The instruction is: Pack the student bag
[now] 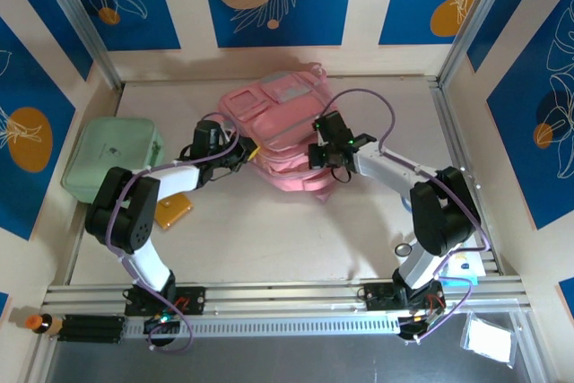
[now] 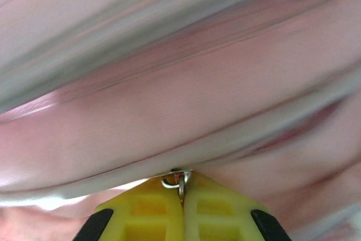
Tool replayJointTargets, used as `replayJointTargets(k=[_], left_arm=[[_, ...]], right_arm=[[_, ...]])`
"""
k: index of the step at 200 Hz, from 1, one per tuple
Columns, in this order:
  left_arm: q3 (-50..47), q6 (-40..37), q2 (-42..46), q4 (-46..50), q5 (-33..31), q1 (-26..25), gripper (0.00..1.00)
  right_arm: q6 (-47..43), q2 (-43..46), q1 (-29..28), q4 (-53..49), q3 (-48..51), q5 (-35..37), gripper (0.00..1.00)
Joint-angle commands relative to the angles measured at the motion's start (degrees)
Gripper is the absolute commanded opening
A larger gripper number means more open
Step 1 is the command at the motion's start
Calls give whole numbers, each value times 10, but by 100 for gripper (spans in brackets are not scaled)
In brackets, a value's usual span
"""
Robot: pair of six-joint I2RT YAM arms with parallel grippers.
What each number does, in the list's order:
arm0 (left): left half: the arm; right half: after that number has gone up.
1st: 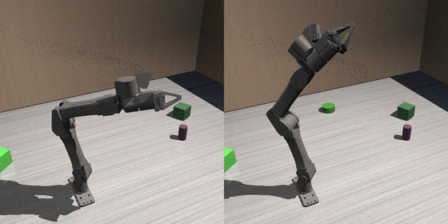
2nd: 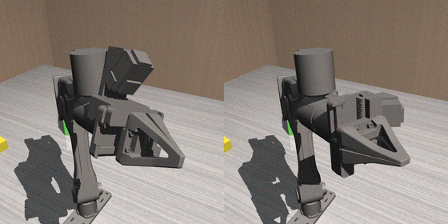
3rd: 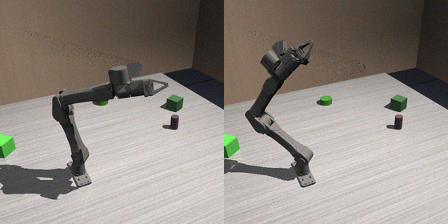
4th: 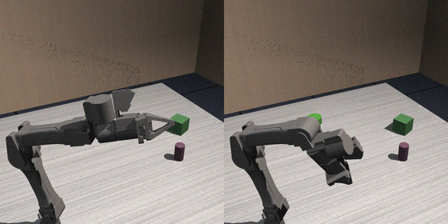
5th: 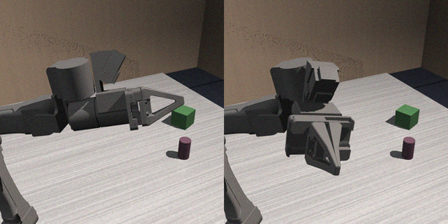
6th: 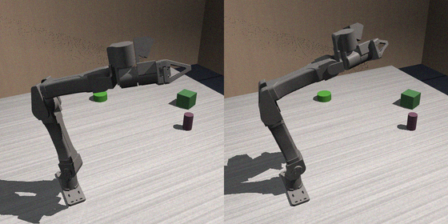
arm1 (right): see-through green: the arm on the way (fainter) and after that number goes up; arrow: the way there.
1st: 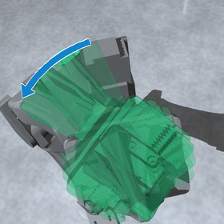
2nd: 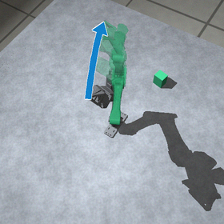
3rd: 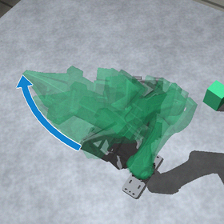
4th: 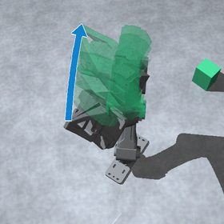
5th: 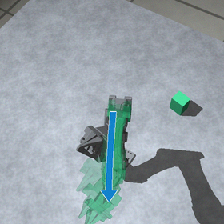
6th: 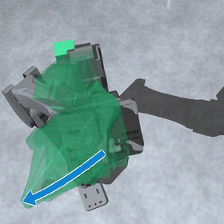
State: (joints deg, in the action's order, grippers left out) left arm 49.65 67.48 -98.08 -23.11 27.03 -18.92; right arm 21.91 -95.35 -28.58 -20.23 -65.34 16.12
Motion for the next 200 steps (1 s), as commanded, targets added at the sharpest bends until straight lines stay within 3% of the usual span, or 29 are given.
replayJointTargets(k=[1,42,84,98,146,200], left_arm=[[16,-26,9,15,-3,20,3],[0,-34,26,36,-23,34,16],[-52,-63,112,115,-81,67,47],[-62,-76,145,153,-106,69,53],[-92,-68,234,221,-167,68,57],[-119,37,219,87,-110,56,55]], right_arm=[[10,12,22,-13,-9,58,0],[-22,4,-13,-10,-38,-17,0],[-32,-36,-79,-8,-95,-57,0],[-26,-56,-100,-4,-117,-61,0],[-11,-127,-157,-10,-193,-86,0],[5,-158,-186,-6,-235,-115,0]])
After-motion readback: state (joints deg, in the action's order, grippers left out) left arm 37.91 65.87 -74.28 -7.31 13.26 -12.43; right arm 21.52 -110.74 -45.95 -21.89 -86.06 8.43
